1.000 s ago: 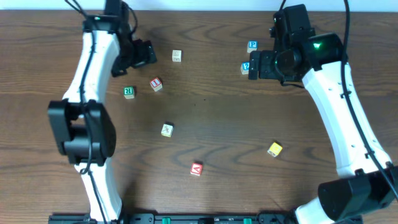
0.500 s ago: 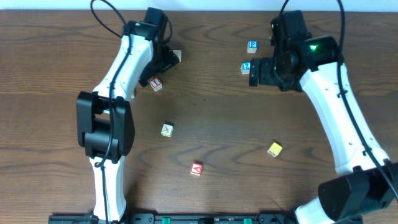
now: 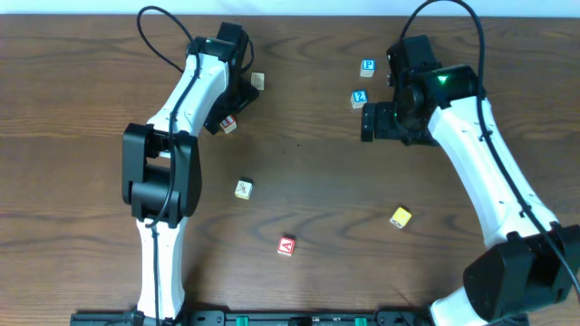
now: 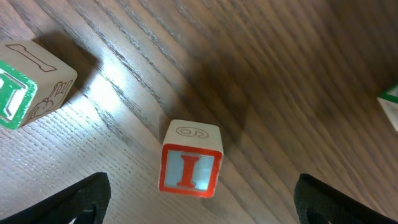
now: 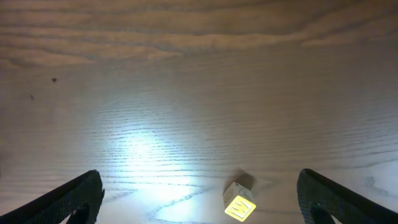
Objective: Spell out Ai2
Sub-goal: 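Lower left gripper and grasp the red I block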
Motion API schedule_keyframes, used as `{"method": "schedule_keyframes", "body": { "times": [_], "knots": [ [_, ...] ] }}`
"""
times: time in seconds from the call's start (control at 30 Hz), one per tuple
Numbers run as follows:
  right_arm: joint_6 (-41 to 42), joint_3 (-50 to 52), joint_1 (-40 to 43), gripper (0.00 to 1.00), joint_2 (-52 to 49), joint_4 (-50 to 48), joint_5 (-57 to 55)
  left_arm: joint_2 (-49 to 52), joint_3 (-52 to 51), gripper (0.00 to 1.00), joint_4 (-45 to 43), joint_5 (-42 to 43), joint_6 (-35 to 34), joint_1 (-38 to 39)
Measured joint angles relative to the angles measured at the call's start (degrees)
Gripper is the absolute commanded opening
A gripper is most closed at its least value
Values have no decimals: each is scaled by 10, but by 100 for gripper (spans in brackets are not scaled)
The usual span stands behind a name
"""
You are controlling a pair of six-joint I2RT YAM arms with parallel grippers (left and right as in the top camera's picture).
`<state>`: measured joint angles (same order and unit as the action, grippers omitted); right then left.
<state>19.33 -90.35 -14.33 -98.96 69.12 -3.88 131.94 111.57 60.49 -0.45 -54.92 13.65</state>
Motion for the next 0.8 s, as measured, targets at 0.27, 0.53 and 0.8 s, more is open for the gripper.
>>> {"method": "schedule_keyframes", "body": {
  "times": [0.27,0.53,0.8],
  "knots": [
    [0,1,0,99,0,0,0,1,0,86,3,0,-8,-1],
    [0,1,0,99,0,0,0,1,-3,85,8,0,-8,-10],
    [0,1,0,99,0,1,0,4,-44,60,-23,5,-7,-12]
  ]
}}
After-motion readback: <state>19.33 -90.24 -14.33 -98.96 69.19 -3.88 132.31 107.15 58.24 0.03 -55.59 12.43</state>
